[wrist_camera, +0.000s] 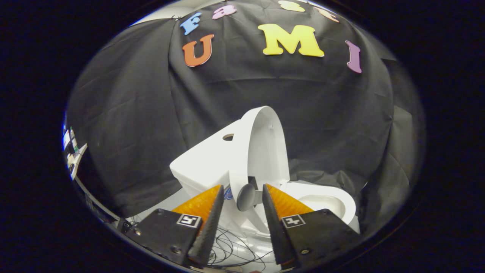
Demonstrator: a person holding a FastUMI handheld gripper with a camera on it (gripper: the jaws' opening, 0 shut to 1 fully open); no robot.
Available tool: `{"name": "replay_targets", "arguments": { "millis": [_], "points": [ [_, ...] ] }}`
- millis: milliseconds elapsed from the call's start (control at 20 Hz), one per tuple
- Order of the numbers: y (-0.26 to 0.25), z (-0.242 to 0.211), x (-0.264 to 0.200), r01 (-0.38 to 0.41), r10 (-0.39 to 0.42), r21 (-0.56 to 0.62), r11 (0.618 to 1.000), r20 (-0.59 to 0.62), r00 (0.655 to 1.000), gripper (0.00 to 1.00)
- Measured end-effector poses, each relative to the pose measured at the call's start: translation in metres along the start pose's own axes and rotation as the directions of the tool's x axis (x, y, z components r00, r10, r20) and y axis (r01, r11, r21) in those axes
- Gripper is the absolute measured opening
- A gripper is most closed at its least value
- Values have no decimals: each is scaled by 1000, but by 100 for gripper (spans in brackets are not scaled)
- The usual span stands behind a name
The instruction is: Open the toilet lid.
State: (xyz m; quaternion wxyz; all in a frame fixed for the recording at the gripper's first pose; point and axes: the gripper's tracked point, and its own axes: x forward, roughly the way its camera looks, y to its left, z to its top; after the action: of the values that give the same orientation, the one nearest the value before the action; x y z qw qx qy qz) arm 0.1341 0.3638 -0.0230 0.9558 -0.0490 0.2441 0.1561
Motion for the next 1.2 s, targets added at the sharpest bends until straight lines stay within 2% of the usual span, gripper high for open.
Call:
{"name": "replay_targets", "arguments": {
  "millis": [50, 100, 300, 550, 800, 1000, 1200],
  "points": [
    [-6, 2, -9, 4, -4, -6, 1000, 12, 1000, 74],
    [-14, 3, -17, 8, -8, -7, 1000, 25, 1000, 77],
    [-48, 10, -54, 28, -29, 16, 999, 77, 997, 78],
    [-103, 2, -100, 71, -85, 109, 991, 126, 988, 96],
    [-149, 2, -143, 87, -114, 131, 988, 218, 969, 96],
    [-172, 5, -179, 124, -140, 67, 990, 354, 925, 97],
    [-186, -6, -214, 140, -134, 17, 990, 424, 896, 97]
  ]
}}
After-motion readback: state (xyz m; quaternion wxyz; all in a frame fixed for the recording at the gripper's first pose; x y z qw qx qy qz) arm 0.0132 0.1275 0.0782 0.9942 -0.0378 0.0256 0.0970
